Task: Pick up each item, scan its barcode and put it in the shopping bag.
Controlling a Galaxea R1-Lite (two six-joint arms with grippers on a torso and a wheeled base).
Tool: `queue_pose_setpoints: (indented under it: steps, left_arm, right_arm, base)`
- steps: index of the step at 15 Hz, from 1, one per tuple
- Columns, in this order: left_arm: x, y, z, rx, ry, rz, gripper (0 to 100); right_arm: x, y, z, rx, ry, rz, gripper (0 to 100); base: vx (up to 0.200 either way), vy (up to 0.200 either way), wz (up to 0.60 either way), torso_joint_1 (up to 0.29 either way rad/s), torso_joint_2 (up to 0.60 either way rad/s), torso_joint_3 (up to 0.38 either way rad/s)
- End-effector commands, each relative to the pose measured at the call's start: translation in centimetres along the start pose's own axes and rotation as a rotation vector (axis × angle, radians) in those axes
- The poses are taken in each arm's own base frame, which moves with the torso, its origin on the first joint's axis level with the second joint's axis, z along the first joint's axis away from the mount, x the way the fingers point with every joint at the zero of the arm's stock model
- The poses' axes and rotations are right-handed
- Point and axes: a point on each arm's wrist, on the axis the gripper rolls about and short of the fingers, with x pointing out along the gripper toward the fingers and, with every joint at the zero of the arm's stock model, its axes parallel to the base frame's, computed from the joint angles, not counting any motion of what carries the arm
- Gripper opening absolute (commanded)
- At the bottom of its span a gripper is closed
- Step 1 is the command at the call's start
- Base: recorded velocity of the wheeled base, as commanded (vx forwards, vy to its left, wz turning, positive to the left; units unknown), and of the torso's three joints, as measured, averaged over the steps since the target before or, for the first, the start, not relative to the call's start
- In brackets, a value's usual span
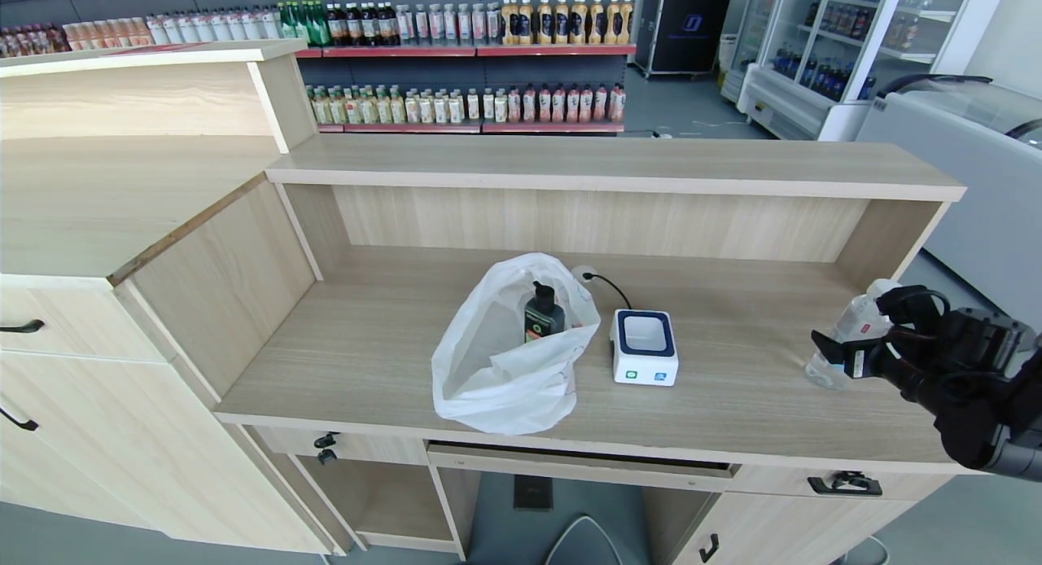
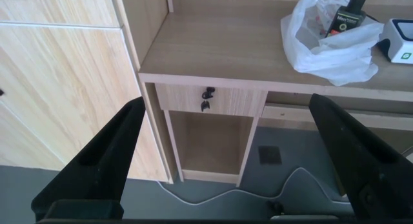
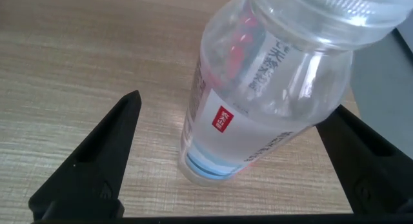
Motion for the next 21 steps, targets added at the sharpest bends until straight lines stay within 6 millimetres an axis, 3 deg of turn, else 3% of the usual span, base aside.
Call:
queue_pose_setpoints:
  steps: [1, 18, 19, 21]
  left_arm:
    - [0.0, 0.0, 0.0, 0.000, 0.000, 0.000, 100]
    - [0.0, 0.0, 0.0, 0.000, 0.000, 0.000, 100]
    - [0.0, 0.0, 0.0, 0.000, 0.000, 0.000, 100]
    - [0.0, 0.0, 0.0, 0.000, 0.000, 0.000, 100]
  right_arm:
    - [0.5, -0.1, 0.1, -0.003, -0.008, -0.001, 100]
    - [2.4, 0.9, -0.8, 0.053, 0.006, 0.032, 100]
    - [2.4, 0.9, -0.7, 0.053, 0.003, 0.031, 0]
    - [2.5, 0.9, -0.6, 0.059, -0.001, 0.030, 0]
  base:
    - [0.000, 0.000, 0.00, 0.000, 0.00, 0.000]
    - [0.000, 0.000, 0.00, 0.000, 0.00, 0.000]
    - [0.000, 0.000, 0.00, 0.000, 0.00, 0.000]
    - [0.000, 0.000, 0.00, 0.000, 0.00, 0.000]
